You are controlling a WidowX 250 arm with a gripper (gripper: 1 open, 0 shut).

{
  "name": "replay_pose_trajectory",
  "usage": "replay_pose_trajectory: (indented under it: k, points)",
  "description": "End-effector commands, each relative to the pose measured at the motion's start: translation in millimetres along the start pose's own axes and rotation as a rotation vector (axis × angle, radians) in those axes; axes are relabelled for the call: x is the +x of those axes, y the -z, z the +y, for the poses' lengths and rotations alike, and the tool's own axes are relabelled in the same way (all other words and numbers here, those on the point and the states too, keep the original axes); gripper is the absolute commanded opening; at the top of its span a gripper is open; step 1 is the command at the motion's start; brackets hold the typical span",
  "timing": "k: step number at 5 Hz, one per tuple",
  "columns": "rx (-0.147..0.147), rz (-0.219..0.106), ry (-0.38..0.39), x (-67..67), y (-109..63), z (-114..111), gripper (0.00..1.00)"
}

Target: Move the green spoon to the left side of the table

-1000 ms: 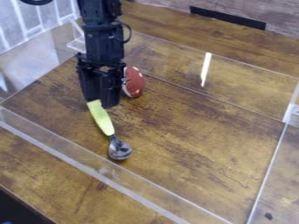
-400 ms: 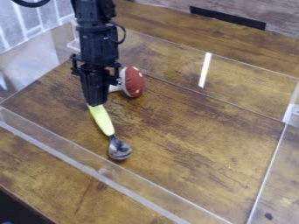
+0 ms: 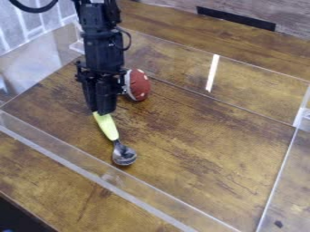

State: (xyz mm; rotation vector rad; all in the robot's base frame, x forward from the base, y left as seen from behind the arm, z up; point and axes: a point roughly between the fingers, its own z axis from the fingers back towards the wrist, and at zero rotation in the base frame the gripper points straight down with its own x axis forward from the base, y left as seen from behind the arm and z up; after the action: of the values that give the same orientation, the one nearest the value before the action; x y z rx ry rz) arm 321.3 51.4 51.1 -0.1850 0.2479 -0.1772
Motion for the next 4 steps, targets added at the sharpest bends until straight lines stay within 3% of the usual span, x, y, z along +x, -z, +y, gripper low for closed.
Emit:
replay_pose_trajectory:
  k: [1, 4]
  points:
    - [0.015, -0.042, 0.000, -1.3, -15.3, 0.3, 0.00]
    - [0.021, -0.064, -0.016, -4.1, -33.4, 0.3, 0.00]
